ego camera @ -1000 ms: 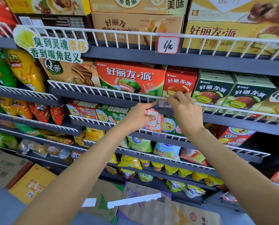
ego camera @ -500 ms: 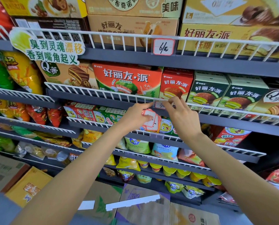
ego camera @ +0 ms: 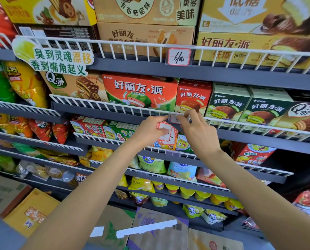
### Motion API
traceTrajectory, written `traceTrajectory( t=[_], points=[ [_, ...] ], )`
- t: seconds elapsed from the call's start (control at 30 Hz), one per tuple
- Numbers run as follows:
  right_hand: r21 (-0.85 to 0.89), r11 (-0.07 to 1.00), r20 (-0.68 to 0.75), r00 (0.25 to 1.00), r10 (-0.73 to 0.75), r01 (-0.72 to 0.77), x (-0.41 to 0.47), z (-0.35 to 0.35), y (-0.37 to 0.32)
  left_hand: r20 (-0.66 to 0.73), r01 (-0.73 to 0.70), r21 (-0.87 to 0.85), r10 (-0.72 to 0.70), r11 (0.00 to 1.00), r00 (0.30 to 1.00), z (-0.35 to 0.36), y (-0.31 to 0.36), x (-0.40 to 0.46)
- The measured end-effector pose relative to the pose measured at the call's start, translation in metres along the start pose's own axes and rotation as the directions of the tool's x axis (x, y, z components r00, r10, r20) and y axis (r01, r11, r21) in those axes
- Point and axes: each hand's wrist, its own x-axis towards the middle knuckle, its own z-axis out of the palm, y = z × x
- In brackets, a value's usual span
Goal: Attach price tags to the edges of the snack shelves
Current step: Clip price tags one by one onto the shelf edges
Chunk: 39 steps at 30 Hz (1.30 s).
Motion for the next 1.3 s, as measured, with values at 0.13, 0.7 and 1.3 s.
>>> traceTrajectory(
  t=[0.13,0.7,1.3],
  points=[
    [-0.007,1.0,-0.03,0.999,-0.022,0.021,-0.001,-0.002,0.001,-0.02,-0.002,-0.059,0.001,0.998,1.0,0.001,0.002,-0.001],
    [0.903,0.325,0.269,0.96,0.079,-0.28,0.041,-0.05,-0.041,-0.279,-0.045,-0.118,0.01,0.992,0.96,-0.053,0.002,-0.044],
    [0.931,0.022,0.366,0.928,-0.071,-0.365,0.135,-0.057,-0.372,-0.387,-0.01,0.05,0.028,0.999,0.922,-0.3,-0.208,-0.179]
  ],
)
